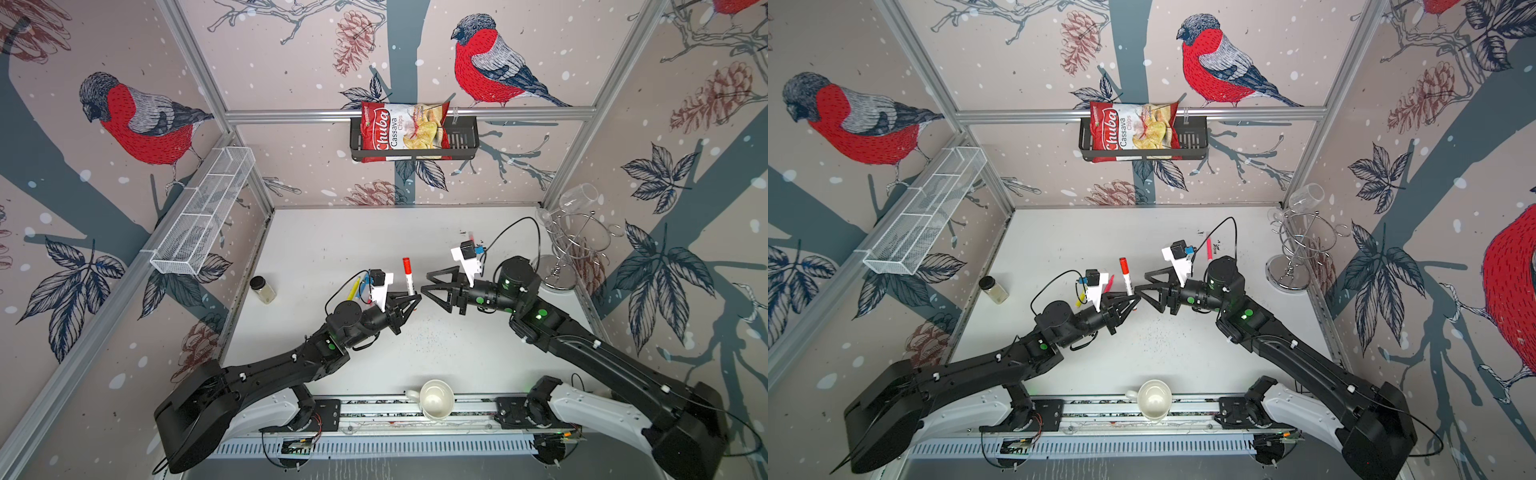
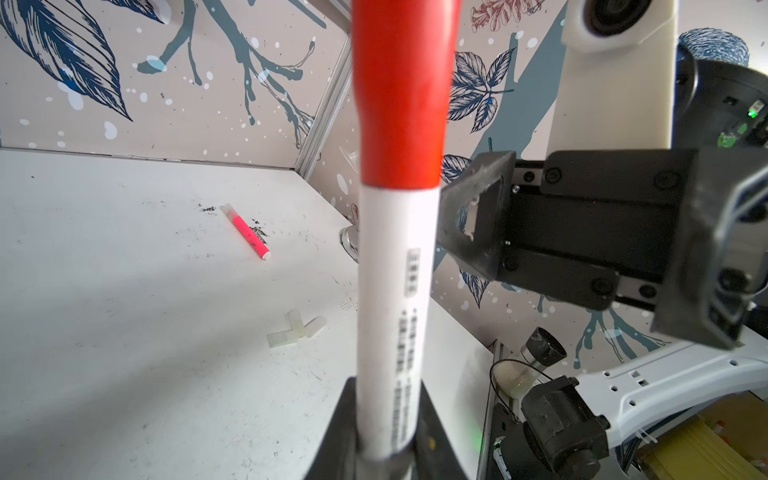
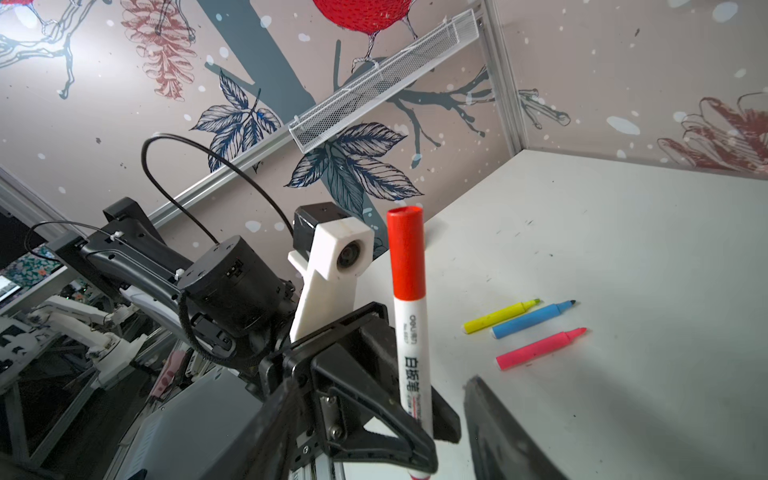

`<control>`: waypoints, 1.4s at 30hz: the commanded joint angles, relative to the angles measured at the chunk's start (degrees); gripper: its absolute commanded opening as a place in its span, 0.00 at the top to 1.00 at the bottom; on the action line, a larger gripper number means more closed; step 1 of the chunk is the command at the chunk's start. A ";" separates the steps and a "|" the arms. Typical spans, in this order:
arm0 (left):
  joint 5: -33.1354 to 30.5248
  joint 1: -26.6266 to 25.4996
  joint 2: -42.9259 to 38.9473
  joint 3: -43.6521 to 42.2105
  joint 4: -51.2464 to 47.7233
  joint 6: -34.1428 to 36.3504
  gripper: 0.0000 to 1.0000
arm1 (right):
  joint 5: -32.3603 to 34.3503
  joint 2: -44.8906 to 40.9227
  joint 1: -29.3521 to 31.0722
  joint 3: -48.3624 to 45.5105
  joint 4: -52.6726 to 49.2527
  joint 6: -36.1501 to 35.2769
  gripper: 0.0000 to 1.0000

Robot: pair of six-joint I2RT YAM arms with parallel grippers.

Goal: Insert the pens into the pen caps

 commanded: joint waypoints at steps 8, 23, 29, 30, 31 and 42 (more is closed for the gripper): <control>0.45 -0.38 -0.34 0.85 2.12 -0.08 1.00 | 1.00 6.98 3.02 6.75 -6.88 -7.51 0.53; 0.01 -0.85 -0.58 1.11 1.90 0.10 1.00 | 4.98 9.87 4.37 8.76 -10.25 -9.19 0.89; -0.85 -0.89 -0.89 1.33 0.73 0.08 1.00 | 6.76 9.53 4.46 9.06 -10.41 -9.43 0.98; -1.42 -0.85 -0.99 1.46 -0.11 0.08 0.94 | 8.00 9.32 4.37 9.30 -10.90 -9.34 0.98; -2.04 -0.86 -1.24 1.53 -0.83 0.15 0.85 | 9.09 9.21 4.30 9.49 -11.26 -9.16 0.98; -8.72 -1.44 -4.60 0.35 -9.96 1.08 0.54 | 15.99 12.98 -3.38 12.96 -17.65 -7.34 0.94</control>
